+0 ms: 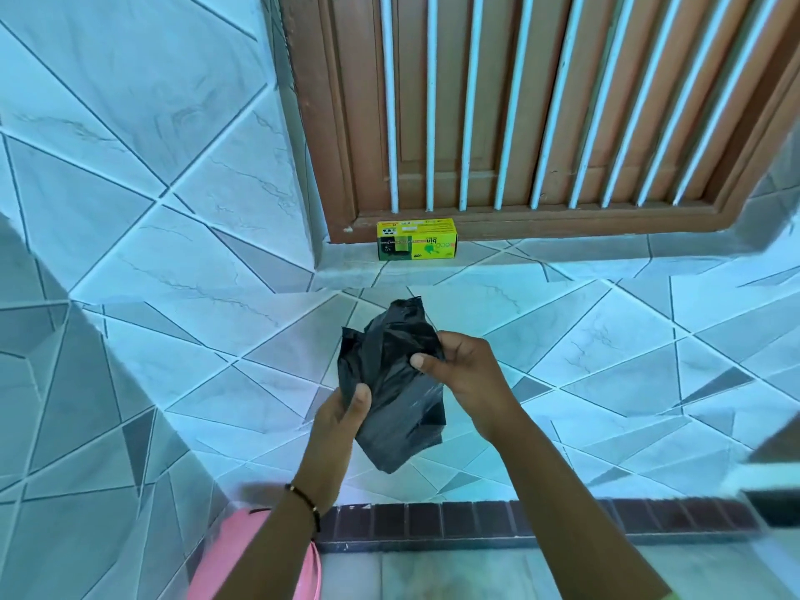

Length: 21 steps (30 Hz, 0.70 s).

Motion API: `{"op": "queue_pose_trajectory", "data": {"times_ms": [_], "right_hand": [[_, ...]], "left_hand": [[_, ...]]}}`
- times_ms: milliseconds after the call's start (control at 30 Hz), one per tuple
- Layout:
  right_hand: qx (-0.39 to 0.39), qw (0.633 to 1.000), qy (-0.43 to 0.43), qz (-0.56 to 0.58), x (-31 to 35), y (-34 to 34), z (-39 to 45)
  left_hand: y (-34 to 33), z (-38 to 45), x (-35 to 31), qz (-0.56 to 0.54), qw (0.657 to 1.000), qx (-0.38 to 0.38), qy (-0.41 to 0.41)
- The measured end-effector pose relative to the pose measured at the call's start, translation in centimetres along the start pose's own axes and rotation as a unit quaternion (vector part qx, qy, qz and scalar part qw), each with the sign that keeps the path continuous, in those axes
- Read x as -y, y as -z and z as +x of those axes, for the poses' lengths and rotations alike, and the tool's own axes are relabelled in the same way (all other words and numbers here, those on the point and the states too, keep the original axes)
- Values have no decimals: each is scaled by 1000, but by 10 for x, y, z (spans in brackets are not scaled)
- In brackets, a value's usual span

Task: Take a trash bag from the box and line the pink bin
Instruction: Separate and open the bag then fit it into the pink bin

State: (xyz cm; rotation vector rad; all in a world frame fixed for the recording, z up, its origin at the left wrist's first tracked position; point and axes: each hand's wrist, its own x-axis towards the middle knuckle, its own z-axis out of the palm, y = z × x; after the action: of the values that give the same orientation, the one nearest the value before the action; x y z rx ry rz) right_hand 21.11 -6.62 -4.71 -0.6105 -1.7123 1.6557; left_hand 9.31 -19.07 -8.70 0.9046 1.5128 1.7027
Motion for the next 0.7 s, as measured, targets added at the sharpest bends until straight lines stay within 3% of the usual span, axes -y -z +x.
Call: {"op": "queue_pose_trajectory", "data": {"times_ms": [167, 367, 467, 633, 700], "right_hand": [[-6, 999, -18, 27, -5, -7, -27], [59, 995, -77, -22, -26, -11, -62], [29, 995, -94, -17, -34, -24, -77], [-20, 996, -82, 22, -30, -28, -77], [-39, 994, -91, 50, -29, -28, -73]], "left_hand": [[9, -22, 1, -3, 997, -69, -19], [17, -30, -18, -25, 997, -67, -38], [27, -33, -16, -31, 999, -32, -25], [34, -56, 2, 104, 993, 54, 21], [37, -64, 15, 69, 994, 68, 45]]}}
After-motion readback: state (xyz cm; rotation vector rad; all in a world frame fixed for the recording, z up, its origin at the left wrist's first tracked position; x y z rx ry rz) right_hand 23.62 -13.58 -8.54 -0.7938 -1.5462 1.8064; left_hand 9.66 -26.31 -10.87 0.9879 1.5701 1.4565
